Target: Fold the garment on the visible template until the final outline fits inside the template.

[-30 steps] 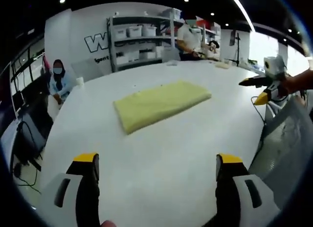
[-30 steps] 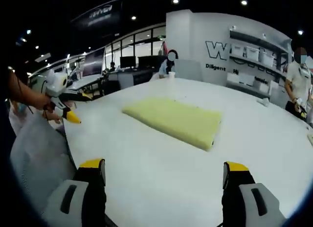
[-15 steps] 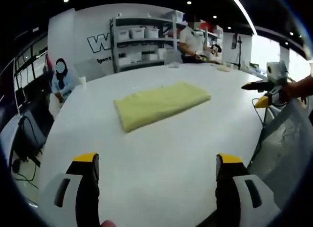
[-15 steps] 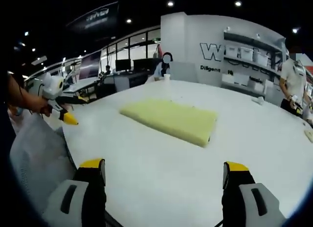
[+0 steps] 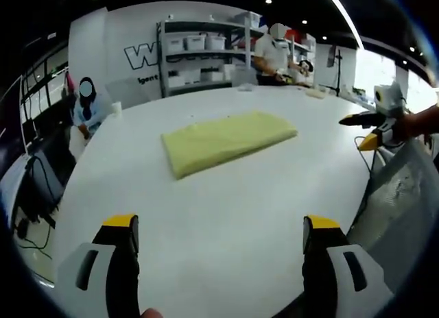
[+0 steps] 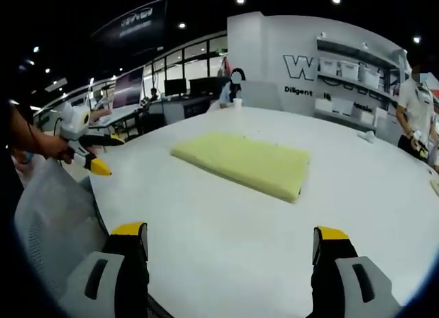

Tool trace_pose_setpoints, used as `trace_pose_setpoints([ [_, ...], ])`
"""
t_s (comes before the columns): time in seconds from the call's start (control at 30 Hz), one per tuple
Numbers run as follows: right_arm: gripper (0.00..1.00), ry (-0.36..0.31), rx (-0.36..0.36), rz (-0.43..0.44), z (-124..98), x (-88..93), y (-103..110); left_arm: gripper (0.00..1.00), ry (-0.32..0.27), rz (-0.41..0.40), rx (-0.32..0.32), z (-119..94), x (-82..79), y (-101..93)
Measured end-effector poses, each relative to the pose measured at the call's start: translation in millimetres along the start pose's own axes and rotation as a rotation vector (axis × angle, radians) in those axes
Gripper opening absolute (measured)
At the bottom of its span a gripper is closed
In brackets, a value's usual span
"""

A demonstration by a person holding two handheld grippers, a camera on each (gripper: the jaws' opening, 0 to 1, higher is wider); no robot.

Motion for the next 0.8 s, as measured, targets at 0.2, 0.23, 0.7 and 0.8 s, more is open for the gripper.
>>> trace_pose_setpoints([
  [0.2,0.99,0.001,0.007,0.005,-1.1,1.4,-1.7,0.99,0.004,0.004,0.006,1.0,-0.2,-1.3],
  [0.23,0.99,0.001,0.01,0.005,-1.5,1.9,-1.8,0.99,0.004,0.004,0.007,1.2,-0.2,-1.3],
  [0.7,0.99,0.008,0.004,0.012,-2.6,6.0,-0.7,0.99,0.005,0.006,0.002,1.5,0.5,-2.3],
  [0.8,0.99,0.011,0.003,0.01,-3.1,6.8,-0.5,0.99,0.007,0.006,0.0,0.8,1.3,-2.0],
])
Point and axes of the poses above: the point that each gripper's makers call its tool centre point, and the gripper's own axes: z roughly forward along the fingers, y roughly to its left, x roughly out of its underside, the point moved 6 cm from there along -z, roughly backward along the fingers, and after that the axes turned 12 degrees about x, right-handed, at the moved point
